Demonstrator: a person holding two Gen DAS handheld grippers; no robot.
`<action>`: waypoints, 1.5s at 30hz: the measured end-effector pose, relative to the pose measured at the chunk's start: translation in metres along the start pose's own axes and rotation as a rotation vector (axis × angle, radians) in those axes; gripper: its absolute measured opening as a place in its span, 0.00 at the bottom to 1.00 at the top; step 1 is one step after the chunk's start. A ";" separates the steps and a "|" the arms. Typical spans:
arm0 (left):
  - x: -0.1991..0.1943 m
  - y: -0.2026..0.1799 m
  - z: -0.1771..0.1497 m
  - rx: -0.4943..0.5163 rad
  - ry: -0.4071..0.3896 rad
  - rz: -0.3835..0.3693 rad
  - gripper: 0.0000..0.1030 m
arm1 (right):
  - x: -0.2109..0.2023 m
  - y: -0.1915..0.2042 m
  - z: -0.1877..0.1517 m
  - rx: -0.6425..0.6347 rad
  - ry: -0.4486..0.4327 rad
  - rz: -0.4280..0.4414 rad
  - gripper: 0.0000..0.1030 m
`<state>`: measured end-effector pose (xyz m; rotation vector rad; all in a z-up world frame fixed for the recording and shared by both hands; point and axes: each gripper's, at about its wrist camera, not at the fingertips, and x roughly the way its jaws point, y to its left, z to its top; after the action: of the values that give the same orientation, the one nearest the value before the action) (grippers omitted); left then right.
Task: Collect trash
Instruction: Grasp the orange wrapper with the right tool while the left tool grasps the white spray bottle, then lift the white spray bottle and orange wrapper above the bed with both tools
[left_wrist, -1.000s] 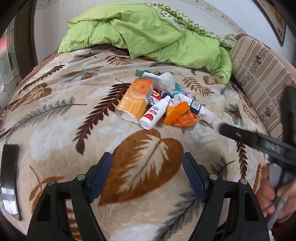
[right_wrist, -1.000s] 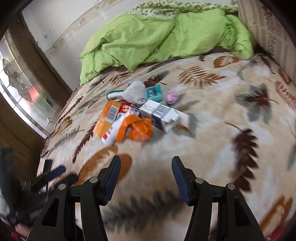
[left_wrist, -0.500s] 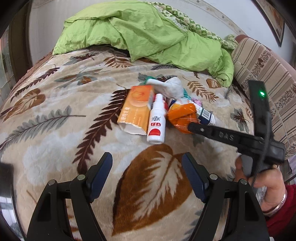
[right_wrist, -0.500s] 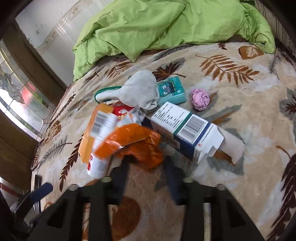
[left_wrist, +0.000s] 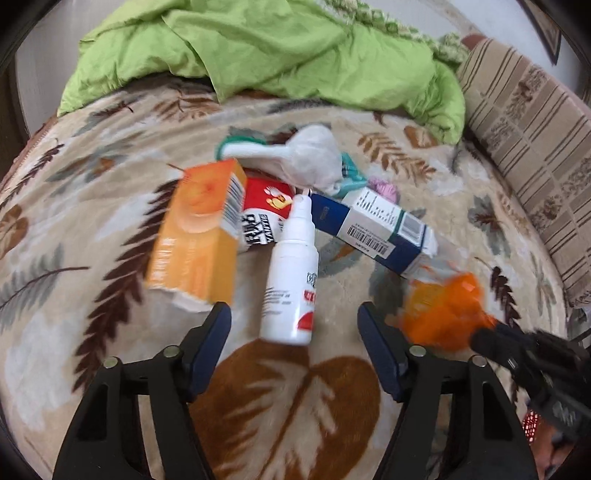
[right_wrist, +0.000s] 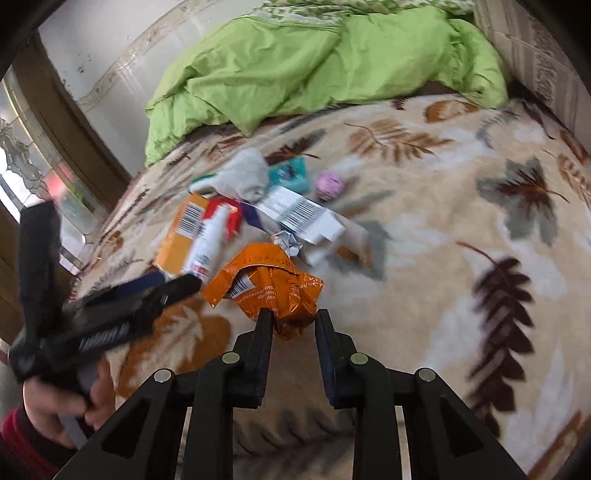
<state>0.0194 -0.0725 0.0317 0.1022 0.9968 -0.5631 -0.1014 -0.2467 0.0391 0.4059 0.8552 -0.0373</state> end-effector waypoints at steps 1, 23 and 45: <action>0.008 -0.001 0.002 -0.006 0.015 0.004 0.58 | -0.001 -0.002 -0.003 -0.003 0.004 -0.008 0.24; -0.033 -0.001 -0.052 -0.024 -0.047 0.043 0.28 | 0.025 0.003 0.004 -0.136 0.050 -0.052 0.54; -0.020 -0.004 -0.053 -0.012 -0.025 0.131 0.32 | -0.035 0.013 -0.042 -0.037 -0.074 -0.058 0.36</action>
<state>-0.0309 -0.0505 0.0193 0.1481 0.9619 -0.4374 -0.1525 -0.2240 0.0453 0.3436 0.7931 -0.0894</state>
